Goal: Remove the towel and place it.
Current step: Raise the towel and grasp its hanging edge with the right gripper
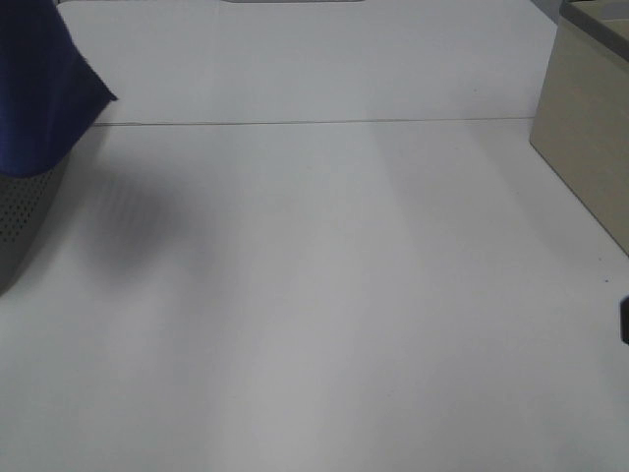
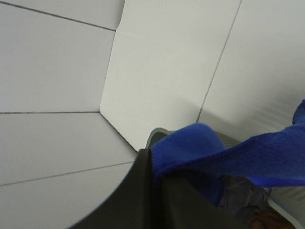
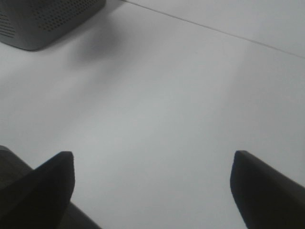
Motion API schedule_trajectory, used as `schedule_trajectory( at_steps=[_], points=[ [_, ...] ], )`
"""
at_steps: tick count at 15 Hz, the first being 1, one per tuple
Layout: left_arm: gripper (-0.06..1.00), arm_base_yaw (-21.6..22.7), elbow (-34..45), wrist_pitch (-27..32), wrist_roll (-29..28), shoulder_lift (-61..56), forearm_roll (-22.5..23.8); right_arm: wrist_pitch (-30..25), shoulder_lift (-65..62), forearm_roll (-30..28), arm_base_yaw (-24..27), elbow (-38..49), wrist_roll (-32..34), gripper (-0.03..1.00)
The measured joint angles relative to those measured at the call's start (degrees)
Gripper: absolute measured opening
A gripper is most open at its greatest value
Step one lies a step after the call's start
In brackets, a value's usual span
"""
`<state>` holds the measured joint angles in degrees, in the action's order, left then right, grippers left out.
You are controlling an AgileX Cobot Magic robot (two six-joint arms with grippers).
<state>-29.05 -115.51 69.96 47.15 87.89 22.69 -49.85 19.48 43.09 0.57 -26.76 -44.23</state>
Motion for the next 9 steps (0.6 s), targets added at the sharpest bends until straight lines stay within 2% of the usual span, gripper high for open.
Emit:
schedule_trajectory(
  at_steps=[2, 3, 4, 5, 7, 9],
  points=[
    [0.00, -4.5, 0.0, 0.0, -0.5, -0.1, 0.0, 1.9, 8.0, 10.9, 0.0, 0.0, -12.9, 0.86],
    [0.00, -5.8, 0.0, 0.0, -0.6, -0.1, 0.0, 2.1, 10.4, 14.1, 0.0, 0.0, -16.8, 0.86],
    [0.00, -8.5, 0.0, 0.0, -0.7, -0.1, 0.0, 2.1, 14.7, 19.8, 0.0, 0.0, -24.8, 0.86],
    [0.00, -13.2, 0.0, 0.0, -0.9, -0.1, -0.1, -0.1, 23.7, 31.5, 0.0, 0.0, -39.2, 0.86],
    [0.00, -17.2, 0.0, 0.0, -0.9, -0.1, -0.1, -5.6, 34.1, 42.3, 0.0, 0.0, -54.2, 0.86],
    [0.00, -19.6, 0.0, 0.0, -1.8, -0.1, -0.2, -12.0, 43.2, 50.2, 0.0, -0.1, -65.4, 0.86]
  ],
)
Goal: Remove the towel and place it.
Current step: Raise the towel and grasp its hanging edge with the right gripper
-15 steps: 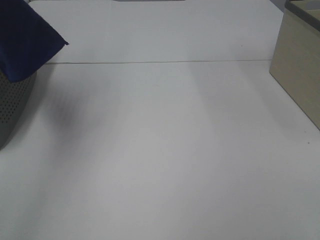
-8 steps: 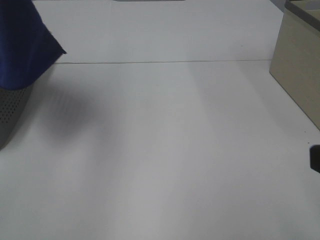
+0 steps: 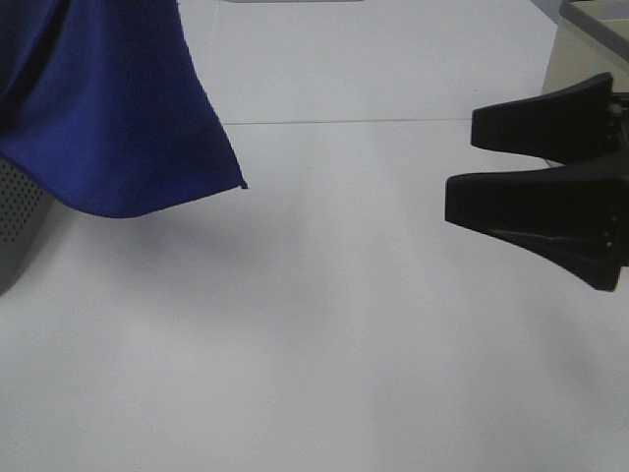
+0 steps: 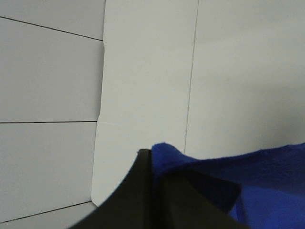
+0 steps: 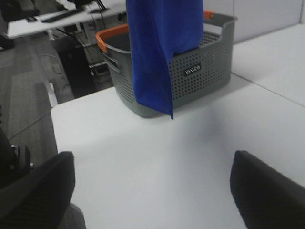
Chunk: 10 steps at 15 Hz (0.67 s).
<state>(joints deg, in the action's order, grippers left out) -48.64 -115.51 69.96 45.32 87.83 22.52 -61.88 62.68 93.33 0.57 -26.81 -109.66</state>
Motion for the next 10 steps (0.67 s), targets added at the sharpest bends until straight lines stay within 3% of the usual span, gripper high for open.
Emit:
schedule_trajectory(
  at_steps=[3, 6, 10],
  points=[
    [0.00, -2.1, 0.0, 0.1, -0.3, 0.0, -0.7, -6.1, 10.1, 5.2, 0.0, -0.3, -10.1, 0.86],
    [0.00, -2.2, 0.0, 0.5, -0.3, 0.0, -4.5, -7.1, 20.2, 5.7, -0.7, -4.6, -15.4, 0.86],
    [0.00, -2.2, 0.0, 0.5, -0.3, 0.0, -6.0, -5.8, 27.4, 6.3, -12.3, -15.2, -14.4, 0.86]
  ],
)
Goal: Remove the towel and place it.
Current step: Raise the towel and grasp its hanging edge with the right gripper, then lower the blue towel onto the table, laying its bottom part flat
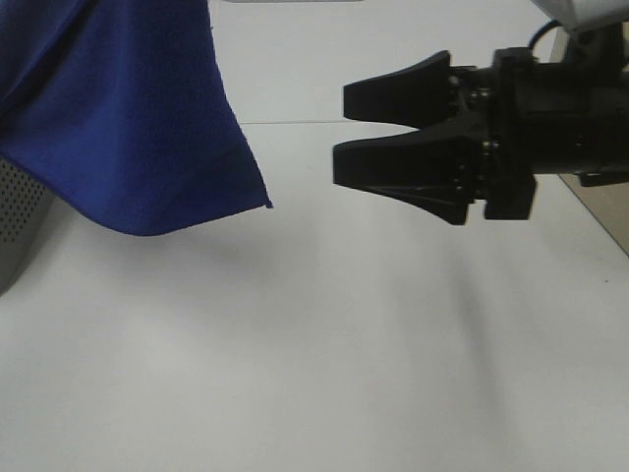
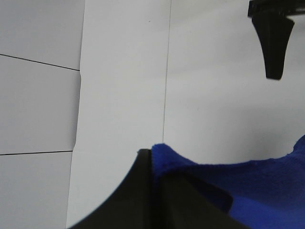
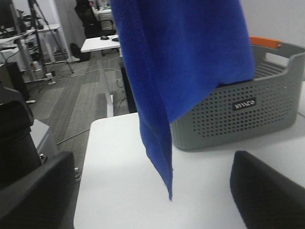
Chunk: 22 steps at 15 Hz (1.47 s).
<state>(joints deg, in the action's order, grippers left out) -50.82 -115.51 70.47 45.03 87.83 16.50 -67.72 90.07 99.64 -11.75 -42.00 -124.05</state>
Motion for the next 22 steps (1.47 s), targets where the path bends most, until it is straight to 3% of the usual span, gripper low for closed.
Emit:
schedule_trajectory(
  at_steps=[4, 10, 12, 13, 16, 17, 20, 22],
  points=[
    [0.00, 0.0, 0.0, 0.0, 0.0, 0.0, -0.4, 4.2, 5.2, 0.0, -8.8, -7.2, 1.1, 0.86],
    [0.00, 0.0, 0.0, 0.0, 0.0, 0.0, -0.6, 7.0, 12.7, 0.0, -15.4, -15.1, 5.3, 0.82],
    [0.00, 0.0, 0.0, 0.0, 0.0, 0.0, -0.6, 7.0, 13.8, 0.0, -15.5, -16.2, 7.1, 0.73],
    [0.00, 0.0, 0.0, 0.0, 0.0, 0.0, -0.6, 7.1, 13.9, 0.0, -15.5, -16.3, 7.4, 0.60],
    [0.00, 0.0, 0.0, 0.0, 0.0, 0.0, -0.6, 7.6, 13.9, 0.0, -15.5, -16.6, 9.4, 0.07],
    [0.00, 0.0, 0.0, 0.0, 0.0, 0.0, -0.6, 7.8, 13.9, 0.0, -15.5, -16.6, 10.5, 0.02],
    [0.00, 0.0, 0.0, 0.0, 0.0, 0.0, -0.6, 7.8, 13.9, 0.0, -15.5, -16.6, 13.4, 0.02],
    [0.00, 0.0, 0.0, 0.0, 0.0, 0.0, -0.6, 8.7, 13.9, 0.0, -15.5, -16.6, 21.3, 0.02]
  ],
)
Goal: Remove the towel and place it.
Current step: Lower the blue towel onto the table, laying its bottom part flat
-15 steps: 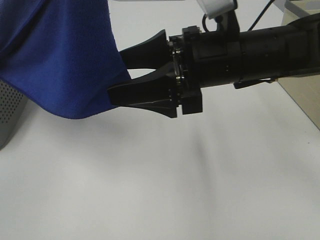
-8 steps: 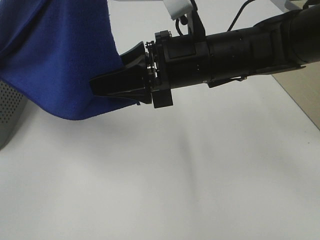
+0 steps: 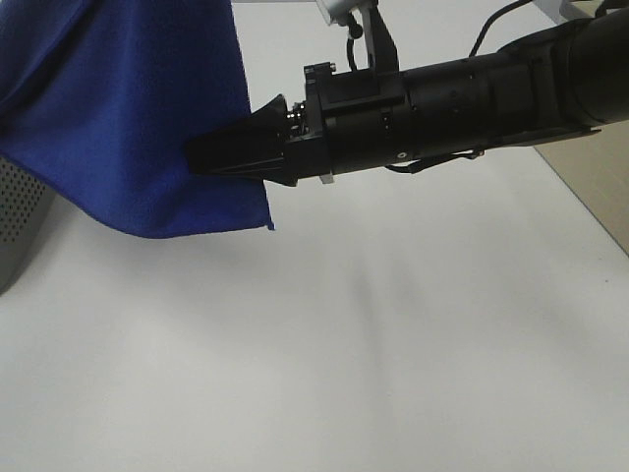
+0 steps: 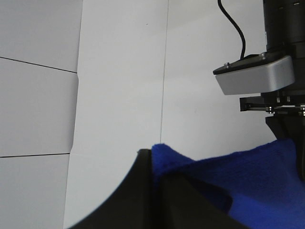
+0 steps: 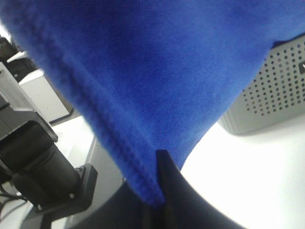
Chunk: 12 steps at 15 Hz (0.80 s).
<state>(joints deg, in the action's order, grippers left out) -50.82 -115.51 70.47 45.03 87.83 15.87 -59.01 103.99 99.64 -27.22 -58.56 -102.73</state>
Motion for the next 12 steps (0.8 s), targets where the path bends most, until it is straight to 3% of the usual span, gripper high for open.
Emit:
schedule_trajectory(
  at_steps=[3, 6, 9, 12],
  points=[
    [0.00, 0.0, 0.0, -0.2, 0.0, 0.0, 0.0, 6.5, -2.6, -5.2, 0.0, 0.0, 11.5, 0.02],
    [0.00, 0.0, 0.0, -4.0, -1.0, 0.0, 0.9, 12.4, -10.0, -15.6, 2.8, 0.0, 24.6, 0.02],
    [0.00, 0.0, 0.0, -7.3, -3.1, 0.0, 2.9, 13.2, -16.4, -27.5, 8.0, -1.7, 37.2, 0.02],
    [0.00, 0.0, 0.0, -13.3, -5.4, 0.2, 3.6, 12.1, -20.6, -48.0, 10.4, -10.3, 52.8, 0.02]
  ],
)
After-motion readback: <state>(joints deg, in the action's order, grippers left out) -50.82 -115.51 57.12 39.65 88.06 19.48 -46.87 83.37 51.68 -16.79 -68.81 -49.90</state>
